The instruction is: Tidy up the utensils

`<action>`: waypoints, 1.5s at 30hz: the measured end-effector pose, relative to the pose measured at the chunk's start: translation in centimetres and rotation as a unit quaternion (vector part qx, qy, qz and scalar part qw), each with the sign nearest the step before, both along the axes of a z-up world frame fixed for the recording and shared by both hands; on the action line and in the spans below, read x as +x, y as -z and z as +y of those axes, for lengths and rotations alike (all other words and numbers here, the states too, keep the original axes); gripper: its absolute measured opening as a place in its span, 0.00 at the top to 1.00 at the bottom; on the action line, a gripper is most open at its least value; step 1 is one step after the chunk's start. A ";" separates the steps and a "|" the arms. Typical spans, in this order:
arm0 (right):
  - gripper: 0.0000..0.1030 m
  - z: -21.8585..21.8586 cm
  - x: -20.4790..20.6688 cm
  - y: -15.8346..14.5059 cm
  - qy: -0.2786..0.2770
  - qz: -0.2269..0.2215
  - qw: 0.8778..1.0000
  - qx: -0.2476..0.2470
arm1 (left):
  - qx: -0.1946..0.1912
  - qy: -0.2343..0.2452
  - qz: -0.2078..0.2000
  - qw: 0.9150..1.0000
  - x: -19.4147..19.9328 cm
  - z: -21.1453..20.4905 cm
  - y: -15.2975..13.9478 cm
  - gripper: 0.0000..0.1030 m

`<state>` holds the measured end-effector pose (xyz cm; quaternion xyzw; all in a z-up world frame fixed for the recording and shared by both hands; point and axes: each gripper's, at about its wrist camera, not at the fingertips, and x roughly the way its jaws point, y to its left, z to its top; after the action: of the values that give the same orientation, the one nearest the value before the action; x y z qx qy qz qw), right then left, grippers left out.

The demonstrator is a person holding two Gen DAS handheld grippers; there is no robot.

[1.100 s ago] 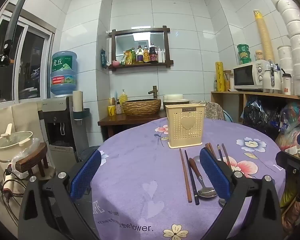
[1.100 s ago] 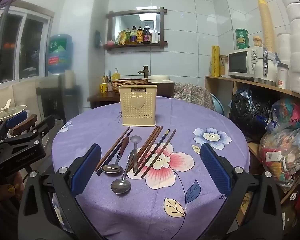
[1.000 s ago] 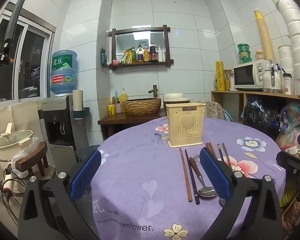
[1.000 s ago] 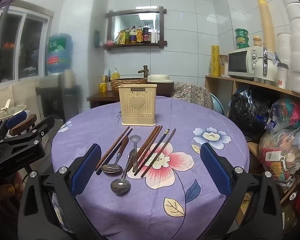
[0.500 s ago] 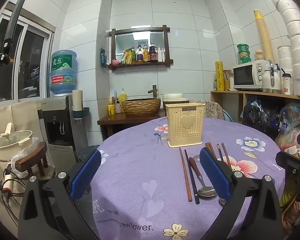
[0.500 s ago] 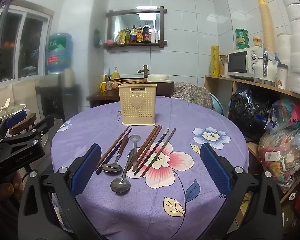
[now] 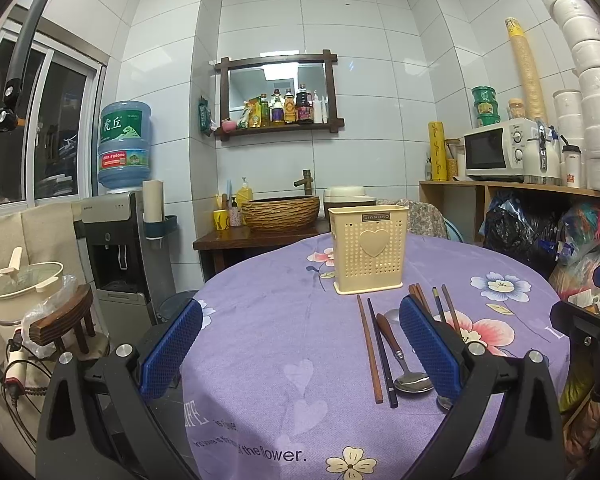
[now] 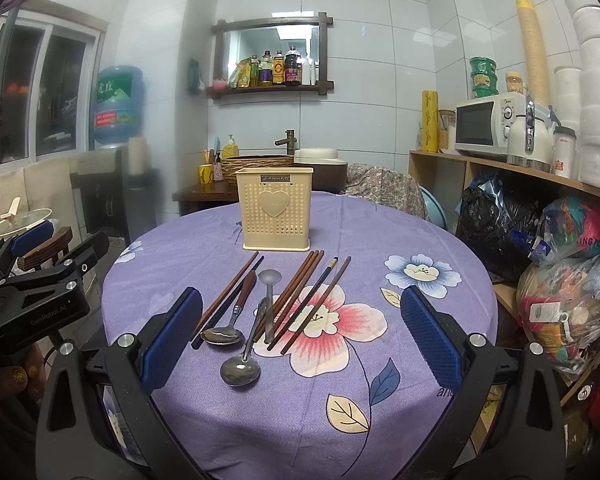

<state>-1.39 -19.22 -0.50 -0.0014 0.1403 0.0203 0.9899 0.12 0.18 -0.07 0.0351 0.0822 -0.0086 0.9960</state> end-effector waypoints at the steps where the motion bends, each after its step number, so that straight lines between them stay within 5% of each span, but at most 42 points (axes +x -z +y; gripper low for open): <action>1: 0.05 0.0 0.0 0.0 0.000 0.000 1.000 0.000 | 0.000 0.000 0.000 1.000 0.0 0.0 0.0 0.05; 45: 0.05 -0.1 0.1 0.2 0.002 0.002 1.000 0.000 | 0.002 -0.002 0.004 1.000 0.2 0.1 0.2 0.05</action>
<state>-1.25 -19.36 -0.67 -0.0013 0.1421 0.0186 0.9897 0.31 0.23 -0.29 0.0370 0.0860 -0.0064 0.9956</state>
